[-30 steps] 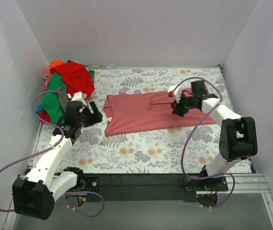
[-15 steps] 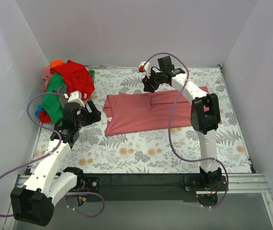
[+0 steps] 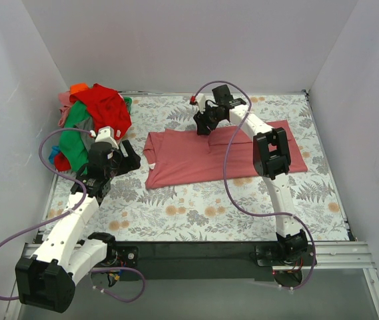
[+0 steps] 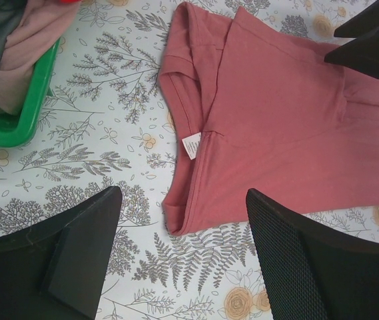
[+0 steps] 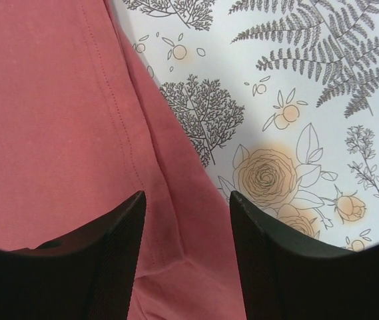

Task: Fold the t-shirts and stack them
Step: Fold the tshirt

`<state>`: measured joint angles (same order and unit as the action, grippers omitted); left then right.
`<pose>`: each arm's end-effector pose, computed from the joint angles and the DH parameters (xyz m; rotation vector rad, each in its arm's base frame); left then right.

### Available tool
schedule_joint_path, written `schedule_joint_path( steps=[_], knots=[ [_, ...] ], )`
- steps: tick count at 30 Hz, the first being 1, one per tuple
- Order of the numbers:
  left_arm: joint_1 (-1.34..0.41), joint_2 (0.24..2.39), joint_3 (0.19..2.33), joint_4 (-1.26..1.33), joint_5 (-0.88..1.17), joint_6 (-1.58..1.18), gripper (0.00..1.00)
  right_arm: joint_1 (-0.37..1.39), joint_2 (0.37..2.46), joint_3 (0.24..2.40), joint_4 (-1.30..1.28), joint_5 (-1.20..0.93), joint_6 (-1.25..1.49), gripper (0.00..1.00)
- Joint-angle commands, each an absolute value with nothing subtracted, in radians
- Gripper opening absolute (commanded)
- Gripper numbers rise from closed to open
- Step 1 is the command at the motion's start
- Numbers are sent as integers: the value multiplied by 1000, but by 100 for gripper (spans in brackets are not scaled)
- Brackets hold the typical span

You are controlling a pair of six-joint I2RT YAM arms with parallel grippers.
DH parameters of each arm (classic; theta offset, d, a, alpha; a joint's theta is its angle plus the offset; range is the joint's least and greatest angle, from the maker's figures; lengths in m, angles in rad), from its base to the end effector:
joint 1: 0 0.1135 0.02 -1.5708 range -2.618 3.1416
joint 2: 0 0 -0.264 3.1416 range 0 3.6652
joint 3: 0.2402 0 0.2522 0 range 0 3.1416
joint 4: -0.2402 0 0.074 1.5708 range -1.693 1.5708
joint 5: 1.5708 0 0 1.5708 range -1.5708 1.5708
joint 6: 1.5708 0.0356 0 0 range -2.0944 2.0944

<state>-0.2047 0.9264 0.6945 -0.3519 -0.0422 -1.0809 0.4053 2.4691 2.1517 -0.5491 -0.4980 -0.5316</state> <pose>0.2010 -0.0402 0.2663 -0.9722 2.0155 -0.6837 0.4952 0.2310 0.1783 -1.2614 2.0048 0.5438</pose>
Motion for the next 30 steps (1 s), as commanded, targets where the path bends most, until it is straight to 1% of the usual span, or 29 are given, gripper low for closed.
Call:
schedule_joint_path(
  steps=[1,4,9,12,14,17,19,20,24,25,30],
  knots=[
    [-201,922,686,-333,-51,-1068,74,396,2482,2204,-555,-483,-541,61],
    [-201,923,684,-331,-49,-1065,74,391,2491,2201,-572,-485,-568,61],
    [-201,923,683,-331,-46,-1065,74,390,2502,2184,-589,-515,-587,59],
    [-201,923,683,-331,-46,-1066,74,390,2507,2189,-594,-511,-586,56],
    [-201,925,683,-331,-46,-1066,74,391,2510,2194,-597,-500,-580,50],
    [-201,925,683,-331,-48,-1065,74,390,2517,2207,-600,-494,-574,34],
    [-201,927,683,-333,-48,-1066,74,390,2519,2209,-603,-495,-574,27],
    [-201,925,683,-333,-48,-1065,74,390,2517,2207,-604,-495,-574,18],
    [-201,928,683,-331,-46,-1065,74,388,2516,2207,-604,-486,-572,4],
    [-201,928,683,-333,-45,-1065,74,387,2516,2212,-603,-479,-571,1],
    [-201,933,684,-331,-44,-1066,74,364,2545,2290,-585,-410,-519,1]
  ],
)
